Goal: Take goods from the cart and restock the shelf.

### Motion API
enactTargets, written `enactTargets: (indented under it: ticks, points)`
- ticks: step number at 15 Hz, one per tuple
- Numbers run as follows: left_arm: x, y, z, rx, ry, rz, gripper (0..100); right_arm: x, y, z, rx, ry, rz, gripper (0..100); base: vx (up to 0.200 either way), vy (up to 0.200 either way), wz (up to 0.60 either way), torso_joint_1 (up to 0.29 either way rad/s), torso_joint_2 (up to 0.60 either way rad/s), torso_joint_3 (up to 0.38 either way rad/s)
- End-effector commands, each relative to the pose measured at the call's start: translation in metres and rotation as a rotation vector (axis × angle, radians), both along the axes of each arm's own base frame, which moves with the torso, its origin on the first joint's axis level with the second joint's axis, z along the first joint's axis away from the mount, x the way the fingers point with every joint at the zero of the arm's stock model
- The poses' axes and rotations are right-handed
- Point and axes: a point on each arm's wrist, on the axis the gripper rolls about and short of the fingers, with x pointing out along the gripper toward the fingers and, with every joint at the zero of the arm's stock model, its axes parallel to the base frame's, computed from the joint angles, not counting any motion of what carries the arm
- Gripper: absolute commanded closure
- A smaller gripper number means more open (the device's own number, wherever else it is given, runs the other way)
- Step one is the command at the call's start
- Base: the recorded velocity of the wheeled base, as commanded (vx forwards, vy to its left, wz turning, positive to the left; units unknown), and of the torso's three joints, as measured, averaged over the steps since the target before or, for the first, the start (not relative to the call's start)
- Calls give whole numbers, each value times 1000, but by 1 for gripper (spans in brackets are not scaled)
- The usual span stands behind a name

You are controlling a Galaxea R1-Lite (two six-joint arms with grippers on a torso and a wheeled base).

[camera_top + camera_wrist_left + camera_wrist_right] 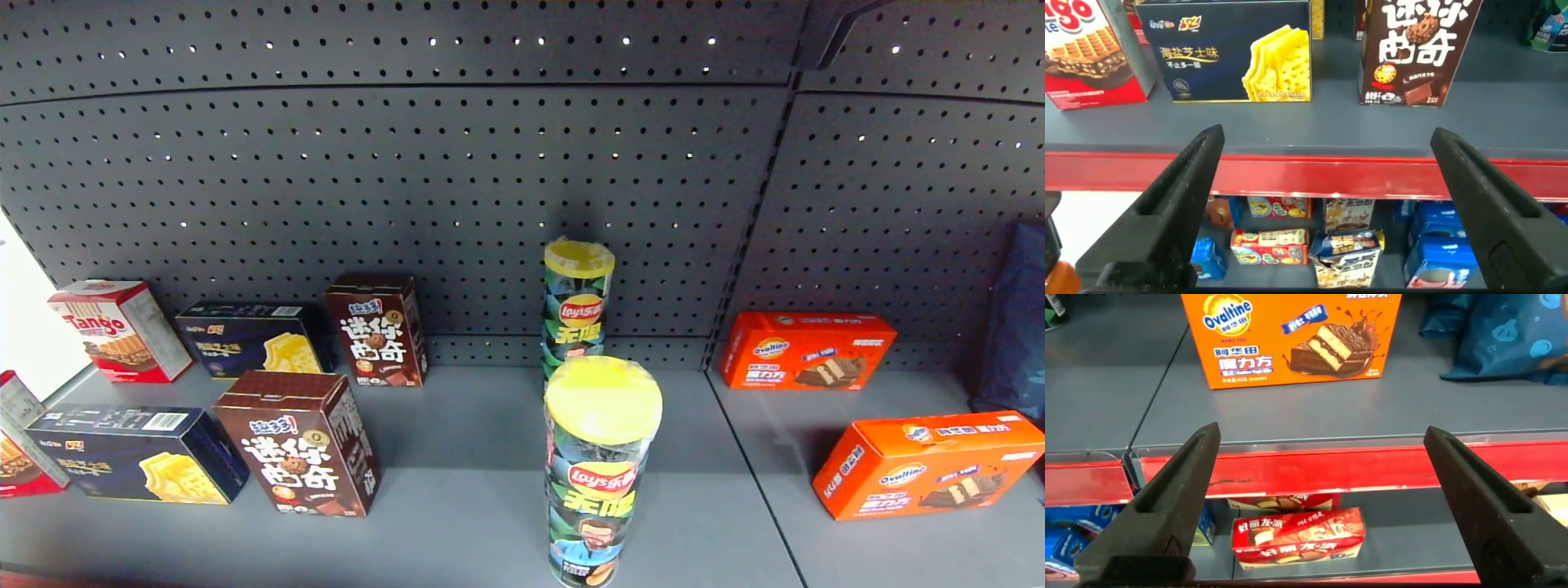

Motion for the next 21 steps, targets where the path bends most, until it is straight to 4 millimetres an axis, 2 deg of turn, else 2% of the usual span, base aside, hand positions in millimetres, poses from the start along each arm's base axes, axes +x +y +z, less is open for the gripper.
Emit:
enactTargets:
  ticks: [1, 2, 4, 21]
  points:
    - [0, 0, 0, -1, -2, 0, 0, 0, 0, 0, 0, 1, 19, 0, 0, 0, 0, 0, 0, 0]
    - [0, 0, 0, -1, -2, 3, 0, -2, -2, -1, 1, -24, 128, 0, 0, 0, 0, 0, 0, 0]
    - [0, 0, 0, -1, -2, 3, 0, -6, -1, -2, -1, -82, 90, 0, 0, 0, 0, 0, 0, 0]
    - [0, 0, 0, 2, -2, 6, 0, -6, -1, -2, -1, -84, 93, 0, -12, 0, 0, 0, 0, 0]
